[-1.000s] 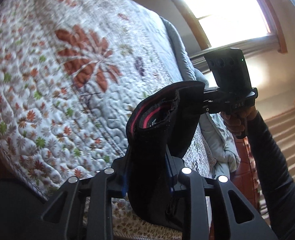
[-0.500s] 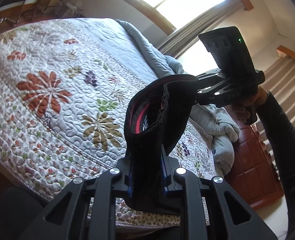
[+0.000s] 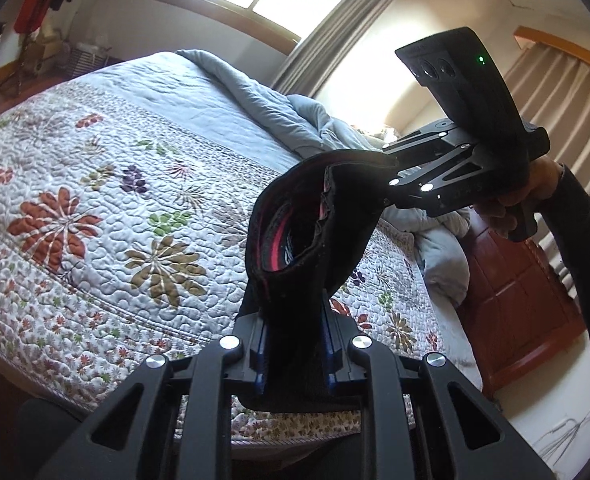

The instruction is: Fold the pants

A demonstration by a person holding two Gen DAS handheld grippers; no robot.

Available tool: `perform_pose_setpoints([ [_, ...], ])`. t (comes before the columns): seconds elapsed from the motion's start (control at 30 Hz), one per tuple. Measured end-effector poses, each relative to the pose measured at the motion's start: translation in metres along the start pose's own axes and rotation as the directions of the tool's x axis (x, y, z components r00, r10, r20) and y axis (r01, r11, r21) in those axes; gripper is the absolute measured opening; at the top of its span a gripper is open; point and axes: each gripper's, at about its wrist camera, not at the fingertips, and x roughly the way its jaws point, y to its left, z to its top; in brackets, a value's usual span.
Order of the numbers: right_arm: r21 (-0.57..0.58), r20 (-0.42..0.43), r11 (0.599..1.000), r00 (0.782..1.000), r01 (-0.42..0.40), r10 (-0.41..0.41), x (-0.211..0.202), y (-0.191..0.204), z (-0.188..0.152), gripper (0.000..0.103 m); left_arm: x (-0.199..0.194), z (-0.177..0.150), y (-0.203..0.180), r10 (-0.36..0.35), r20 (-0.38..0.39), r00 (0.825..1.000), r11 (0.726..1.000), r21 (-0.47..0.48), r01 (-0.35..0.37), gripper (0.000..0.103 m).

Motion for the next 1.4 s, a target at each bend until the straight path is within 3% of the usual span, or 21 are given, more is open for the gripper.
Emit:
perform_pose_setpoints([
  [0.53, 0.072, 0.029, 0.99, 0.992, 0.118, -0.121, -0.028, -0.001, -0.076, 0.025, 0.017, -0.012, -0.083, -0.022, -0.042, 0.999, 0.989, 0.148, 0.028, 0.02],
  [1.4, 0.097, 0.037, 0.968, 0.971, 0.231, -0.236, -0.03, -0.014, -0.157, 0.024, 0.06, -0.033, -0.139, -0.071, -0.099, 0.993, 0.964, 0.248, 0.094, 0.02],
])
